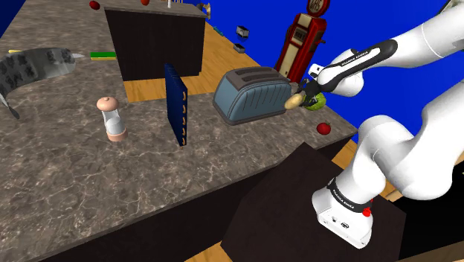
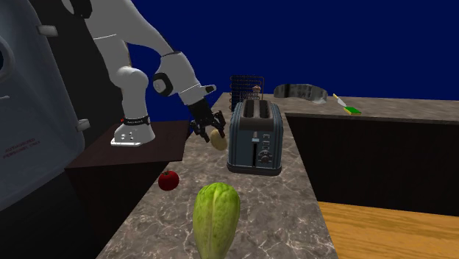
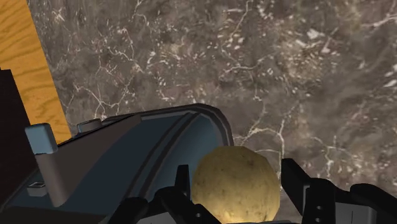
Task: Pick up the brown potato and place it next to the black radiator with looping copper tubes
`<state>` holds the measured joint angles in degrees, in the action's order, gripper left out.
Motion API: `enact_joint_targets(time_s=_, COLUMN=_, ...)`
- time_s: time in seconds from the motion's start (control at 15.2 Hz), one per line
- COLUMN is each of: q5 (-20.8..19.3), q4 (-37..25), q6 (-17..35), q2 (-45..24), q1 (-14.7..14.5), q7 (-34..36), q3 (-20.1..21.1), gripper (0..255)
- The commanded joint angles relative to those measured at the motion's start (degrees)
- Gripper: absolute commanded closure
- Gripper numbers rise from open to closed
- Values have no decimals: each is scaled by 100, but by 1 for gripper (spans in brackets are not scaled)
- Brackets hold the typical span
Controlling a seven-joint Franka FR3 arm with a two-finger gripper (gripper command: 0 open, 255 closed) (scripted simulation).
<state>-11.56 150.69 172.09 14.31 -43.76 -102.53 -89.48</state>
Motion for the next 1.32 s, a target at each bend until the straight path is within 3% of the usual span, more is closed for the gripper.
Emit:
enact_joint_targets(time_s=0.0, q5=-81, q4=-12, q6=-175, q2=47, q1=614, q7=81, q3=616, gripper=255)
enact_joint_targets(time_s=0.26, q5=-381, q4=-76, q6=-560, q2=249, q1=1580, q7=347, q3=1584, gripper=255)
enact_joint_targets(time_s=0.53, q5=-666, q4=-165, q6=-957, q2=507, q1=2214, q7=598, q3=2241, gripper=255)
enact_joint_targets(time_s=0.86, q5=-913, q4=-303, q6=-1454, q2=836, q1=2709, q7=832, q3=2806, gripper=255)
enact_joint_targets(time_s=1.25, q5=-1069, q4=-508, q6=-2034, q2=1194, q1=3055, q7=1013, q3=3284, gripper=255)
